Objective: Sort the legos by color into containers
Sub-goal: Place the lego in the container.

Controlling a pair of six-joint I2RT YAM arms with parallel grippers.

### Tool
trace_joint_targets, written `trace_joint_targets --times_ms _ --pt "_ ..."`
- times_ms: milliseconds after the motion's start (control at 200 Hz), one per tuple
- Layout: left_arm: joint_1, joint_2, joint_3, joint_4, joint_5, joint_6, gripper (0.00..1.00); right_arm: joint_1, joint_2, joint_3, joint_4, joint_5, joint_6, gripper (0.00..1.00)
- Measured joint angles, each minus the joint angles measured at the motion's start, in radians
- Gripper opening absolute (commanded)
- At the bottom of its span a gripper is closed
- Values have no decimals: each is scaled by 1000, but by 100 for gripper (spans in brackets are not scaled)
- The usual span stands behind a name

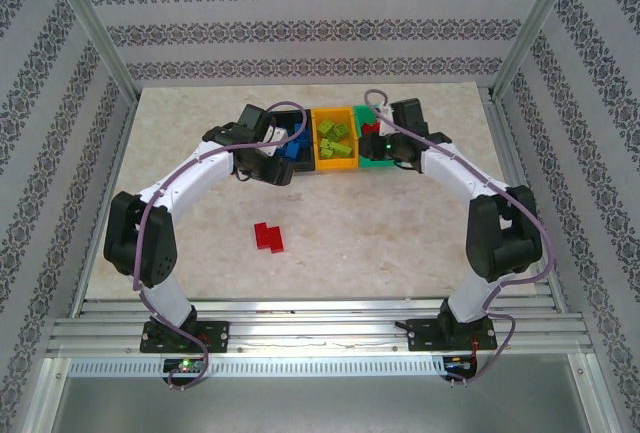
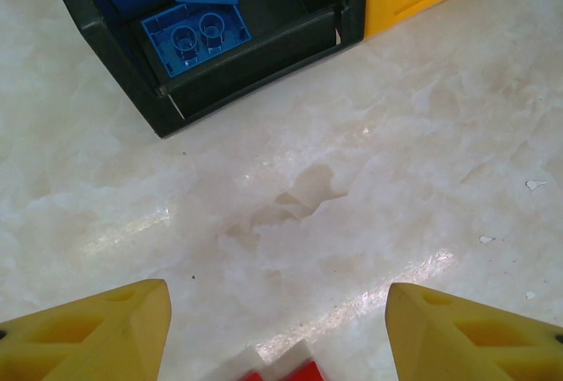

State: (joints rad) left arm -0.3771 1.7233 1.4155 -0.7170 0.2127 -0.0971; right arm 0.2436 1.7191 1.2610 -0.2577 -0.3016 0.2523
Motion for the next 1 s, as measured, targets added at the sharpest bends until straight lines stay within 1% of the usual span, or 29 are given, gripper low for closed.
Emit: trace_joint_targets --times_ms 155,290,415,470,525,595,799,894,999 --pt "0 0 0 0 0 0 66 -58 55 63 -3 14 7 30" --pt "0 0 0 0 0 0 66 -86 137 140 -4 24 6 31" --pt "0 0 0 0 0 0 66 -104 200 174 -11 31 3 33" --pt "0 0 0 0 0 0 66 -108 224 187 -23 32 3 36" --pt "0 1 0 0 0 0 66 -109 248 203 -34 34 -4 45" --pt "0 1 0 0 0 0 66 -111 266 216 -47 35 -13 48" --pt "0 2 0 0 0 0 66 -110 253 198 -41 34 -16 48" --pt "0 4 0 0 0 0 66 -110 208 148 -40 31 -16 48" --pt "0 10 0 0 0 0 66 -105 122 68 -36 23 -16 48"
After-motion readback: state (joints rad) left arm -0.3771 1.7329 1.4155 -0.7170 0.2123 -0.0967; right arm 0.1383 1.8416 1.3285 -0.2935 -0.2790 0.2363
